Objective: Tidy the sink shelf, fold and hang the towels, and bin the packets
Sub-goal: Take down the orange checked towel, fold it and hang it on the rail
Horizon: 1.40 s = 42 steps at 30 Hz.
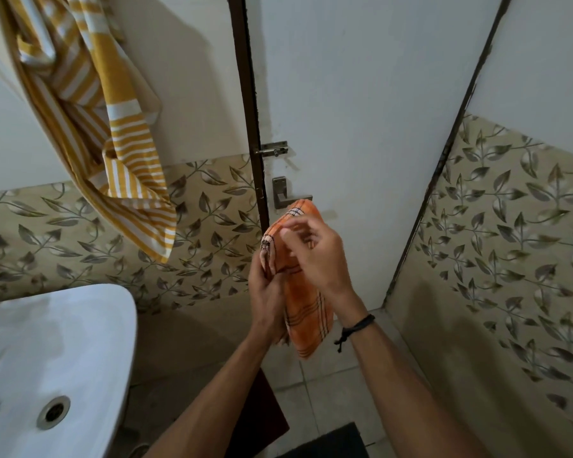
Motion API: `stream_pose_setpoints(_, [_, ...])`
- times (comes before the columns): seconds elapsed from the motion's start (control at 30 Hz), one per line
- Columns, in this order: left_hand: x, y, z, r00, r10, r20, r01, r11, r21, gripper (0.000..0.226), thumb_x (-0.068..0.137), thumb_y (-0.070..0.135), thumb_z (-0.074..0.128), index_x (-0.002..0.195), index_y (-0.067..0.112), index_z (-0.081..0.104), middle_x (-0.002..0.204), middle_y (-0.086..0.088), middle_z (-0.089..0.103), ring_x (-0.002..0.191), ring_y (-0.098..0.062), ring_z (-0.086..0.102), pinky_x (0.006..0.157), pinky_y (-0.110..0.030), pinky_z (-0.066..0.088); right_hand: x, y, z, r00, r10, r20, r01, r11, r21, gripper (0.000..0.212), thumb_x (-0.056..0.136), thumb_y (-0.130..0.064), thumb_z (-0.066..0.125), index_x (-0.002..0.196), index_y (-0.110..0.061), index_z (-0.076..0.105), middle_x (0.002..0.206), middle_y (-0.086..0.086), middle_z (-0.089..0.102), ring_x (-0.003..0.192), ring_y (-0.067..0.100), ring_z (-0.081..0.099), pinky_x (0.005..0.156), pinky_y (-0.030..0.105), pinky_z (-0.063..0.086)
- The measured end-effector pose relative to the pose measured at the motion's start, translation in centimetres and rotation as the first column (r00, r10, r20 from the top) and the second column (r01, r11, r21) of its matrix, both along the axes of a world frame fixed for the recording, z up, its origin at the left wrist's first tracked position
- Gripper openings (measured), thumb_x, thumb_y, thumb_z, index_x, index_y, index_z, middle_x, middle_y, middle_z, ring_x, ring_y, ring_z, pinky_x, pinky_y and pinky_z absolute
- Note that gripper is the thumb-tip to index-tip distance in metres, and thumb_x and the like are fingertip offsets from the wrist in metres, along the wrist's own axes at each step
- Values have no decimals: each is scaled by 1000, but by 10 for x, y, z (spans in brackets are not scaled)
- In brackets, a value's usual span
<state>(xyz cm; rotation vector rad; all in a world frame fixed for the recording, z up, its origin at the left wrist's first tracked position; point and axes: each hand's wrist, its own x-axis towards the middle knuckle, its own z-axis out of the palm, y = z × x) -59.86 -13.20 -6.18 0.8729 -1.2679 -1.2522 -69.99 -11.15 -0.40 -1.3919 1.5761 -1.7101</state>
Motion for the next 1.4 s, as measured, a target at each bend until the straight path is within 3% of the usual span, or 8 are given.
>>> stream_pose_setpoints(0.13, [7,-11,11,994,-52,-93,60,994,93,43,89,-16,49,111,17,67,104,-3,74,97,-19,71,71,-25,60,-46,-11,-35,955,-221,196,196,971,139,35,89,-36,71,122,-29,62,126,-8,60,116,9,58,101,42,53])
stream_pose_setpoints(0.3, [19,-25,12,975,-146,-166,169,976,135,38,88,-18,45,113,2,66,102,-5,76,97,-23,73,78,-35,62,-80,-15,-71,906,138,400,-283,901,330,120,50,-69,88,151,-32,34,142,-3,57,128,15,57,105,38,48])
stream_pose_setpoints(0.47, [32,-39,14,907,-313,-281,365,918,155,34,90,-13,44,114,1,64,107,-13,73,99,-27,70,88,-39,59,-87,-11,-74,772,358,525,-525,824,211,81,51,-33,99,121,-5,68,121,16,72,114,30,68,99,40,55])
stream_pose_setpoints(0.63, [45,-55,21,908,-360,-214,391,912,127,33,93,-3,52,118,13,65,111,-8,74,102,-24,71,89,-40,57,-78,-10,-56,785,413,462,-505,858,91,45,71,2,79,114,-4,71,115,14,75,109,30,70,95,41,55])
stream_pose_setpoints(0.8, [49,-56,20,951,-268,156,260,963,67,71,77,25,84,139,26,49,129,1,69,118,-18,67,92,-39,59,-59,-18,-36,874,350,336,-390,919,59,46,74,-4,79,118,-13,69,116,9,75,112,27,70,95,42,57])
stream_pose_setpoints(1.0, [56,-61,30,994,-77,82,85,992,-99,45,88,-1,72,129,12,59,123,-11,70,114,-26,68,93,-38,58,-57,-31,-16,953,267,141,-275,961,41,47,72,-27,81,115,-31,63,108,-17,75,108,8,70,92,31,57])
stream_pose_setpoints(1.13, [58,-63,44,1000,16,20,-13,995,-102,32,89,-5,67,119,4,66,111,-6,75,104,-21,72,87,-36,60,-51,-40,-15,966,224,125,-228,973,17,45,79,-32,79,122,-27,65,116,-10,73,113,14,68,96,44,57])
stream_pose_setpoints(1.4, [45,-60,42,981,189,43,-183,977,-113,24,106,33,48,126,34,61,124,-3,67,114,-21,65,99,-44,55,-33,-54,-16,969,236,73,-238,971,24,42,100,-34,55,141,-31,47,123,-16,64,115,3,62,99,36,54])
